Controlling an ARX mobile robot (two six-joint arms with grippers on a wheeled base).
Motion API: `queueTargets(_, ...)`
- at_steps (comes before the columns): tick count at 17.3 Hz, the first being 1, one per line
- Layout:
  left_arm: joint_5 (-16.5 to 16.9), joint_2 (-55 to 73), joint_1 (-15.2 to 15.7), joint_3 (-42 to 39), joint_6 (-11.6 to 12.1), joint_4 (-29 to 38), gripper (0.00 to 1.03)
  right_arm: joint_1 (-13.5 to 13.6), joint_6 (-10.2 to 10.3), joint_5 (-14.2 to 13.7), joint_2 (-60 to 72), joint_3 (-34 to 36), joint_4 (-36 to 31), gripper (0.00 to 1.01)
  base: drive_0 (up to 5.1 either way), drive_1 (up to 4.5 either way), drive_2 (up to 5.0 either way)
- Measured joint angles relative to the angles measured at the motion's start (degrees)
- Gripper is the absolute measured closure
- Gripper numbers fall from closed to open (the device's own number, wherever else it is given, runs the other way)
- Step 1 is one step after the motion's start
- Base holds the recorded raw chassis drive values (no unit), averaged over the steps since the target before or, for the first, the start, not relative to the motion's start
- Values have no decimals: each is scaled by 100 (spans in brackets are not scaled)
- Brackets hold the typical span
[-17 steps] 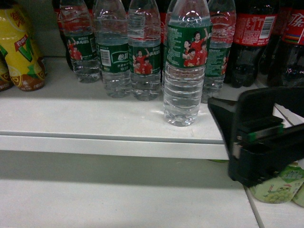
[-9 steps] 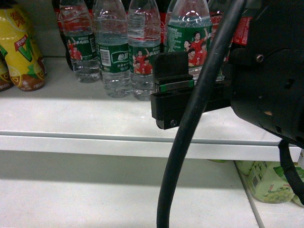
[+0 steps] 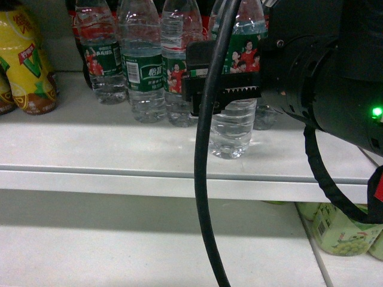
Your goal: Move water from second to third shelf
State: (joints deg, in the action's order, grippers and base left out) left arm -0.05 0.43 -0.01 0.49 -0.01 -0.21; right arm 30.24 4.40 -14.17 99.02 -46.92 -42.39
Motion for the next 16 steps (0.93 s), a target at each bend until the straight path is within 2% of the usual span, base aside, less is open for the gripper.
queueTargets(11, 2, 0, 0, 0, 2, 0, 5, -179, -59, 68, 584, -848, 240, 3, 0, 0, 0)
queueTargets(14, 0, 0, 0, 2, 0, 2, 5, -155, -57, 37, 640, -938, 339, 3, 0, 0, 0)
queueTargets(15, 0, 0, 0, 0, 2, 0, 5, -129, -52, 11, 640, -938, 341, 9, 0, 0, 0)
queueTargets(16, 0, 0, 0, 0, 0, 2, 5, -94, -52, 4, 640, -938, 337, 20, 0, 0, 0)
